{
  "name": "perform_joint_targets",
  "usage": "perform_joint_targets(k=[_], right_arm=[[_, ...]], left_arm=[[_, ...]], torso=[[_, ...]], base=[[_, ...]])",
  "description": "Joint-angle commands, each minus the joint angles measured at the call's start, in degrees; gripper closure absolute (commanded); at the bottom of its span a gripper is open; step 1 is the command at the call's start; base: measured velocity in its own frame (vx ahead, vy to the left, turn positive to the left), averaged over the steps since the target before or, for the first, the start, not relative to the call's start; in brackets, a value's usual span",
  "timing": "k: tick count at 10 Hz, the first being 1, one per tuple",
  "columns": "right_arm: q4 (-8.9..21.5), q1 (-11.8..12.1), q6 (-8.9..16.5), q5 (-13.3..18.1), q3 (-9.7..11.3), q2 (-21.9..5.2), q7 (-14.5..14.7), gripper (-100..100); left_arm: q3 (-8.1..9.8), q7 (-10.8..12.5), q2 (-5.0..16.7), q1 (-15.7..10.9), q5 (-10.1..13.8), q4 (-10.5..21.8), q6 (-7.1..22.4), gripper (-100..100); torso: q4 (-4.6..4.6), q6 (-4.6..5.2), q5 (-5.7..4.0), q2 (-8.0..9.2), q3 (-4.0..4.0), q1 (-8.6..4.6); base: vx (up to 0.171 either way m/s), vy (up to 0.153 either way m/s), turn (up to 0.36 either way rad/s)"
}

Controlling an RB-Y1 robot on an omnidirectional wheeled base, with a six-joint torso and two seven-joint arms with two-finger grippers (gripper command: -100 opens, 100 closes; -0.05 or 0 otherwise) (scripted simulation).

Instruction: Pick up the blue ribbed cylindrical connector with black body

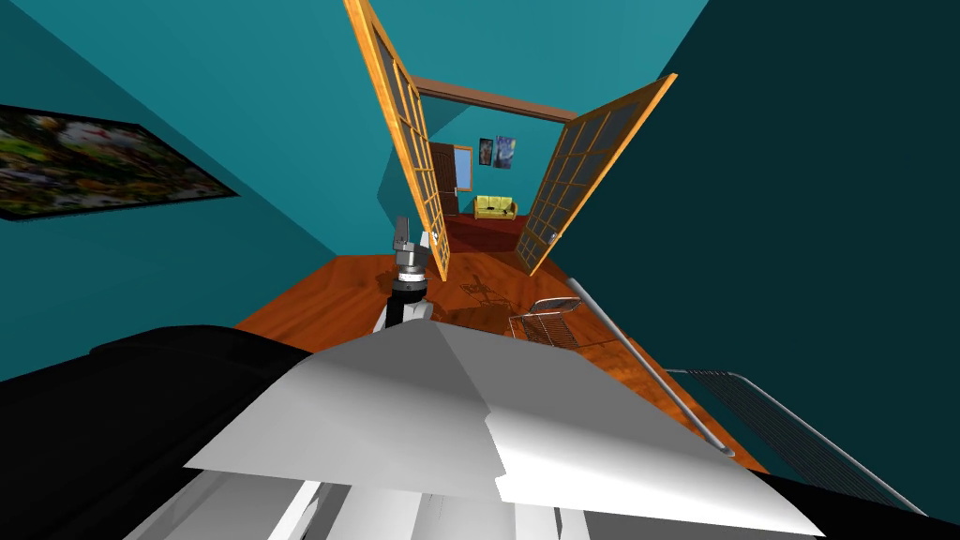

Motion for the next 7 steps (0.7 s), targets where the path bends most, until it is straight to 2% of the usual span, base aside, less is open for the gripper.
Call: perform_joint_targets(k=[1, 2, 3, 5, 6, 7], right_arm=[[-0.1, 0.0, -0.5, 2.9, -0.9, -0.3, -1.9, 100], [-0.1, 0.0, -0.5, 3.6, -0.9, -0.3, -1.9, 100], [-0.3, -0.5, -1.3, 5.8, -2.1, -0.9, -4.5, 100], [-0.3, -0.5, -1.3, 8.3, -2.1, -0.9, -5.2, 100], [-0.3, -0.4, -1.2, 7.5, -2.1, -1.0, -4.9, 100], [-0.4, -0.4, -1.2, 7.6, -2.1, -1.0, -5.1, 0]], left_arm=[[0.0, 0.0, 0.0, 0.0, 0.0, 0.0, 0.0, 0], [0.0, 0.0, 0.0, 0.0, 0.0, 0.0, 0.0, 0], [0.0, 0.0, 0.0, 0.0, 0.0, 0.0, 0.0, 0], [0.0, 0.0, 0.0, 0.0, 0.0, 0.0, 0.0, 0], [0.0, 0.0, 0.0, 0.0, 0.0, 0.0, 0.0, 0], [0.0, 0.0, 0.0, 0.0, 0.0, 0.0, 0.0, 0]], torso=[[0.0, 0.0, 0.0, 0.0, 0.0, 0.0], [-0.01, 0.01, 0.0, 0.01, 0.0, 0.02], [-0.01, -0.01, 0.0, 0.0, -0.01, 0.0], [-0.01, 0.01, 0.03, 0.02, 0.01, 0.04], [-0.01, -0.02, 0.02, 0.0, 0.0, 0.01], [-0.02, -0.02, 0.01, -0.01, -0.01, -0.02]], base=[[-0.004, 0.027, -0.036], [-0.001, 0.013, 0.003], [-0.008, 0.02, -0.08], [-0.005, 0.018, -0.023], [0.0, 0.0, 0.0], [0.0, 0.0, 0.0]])
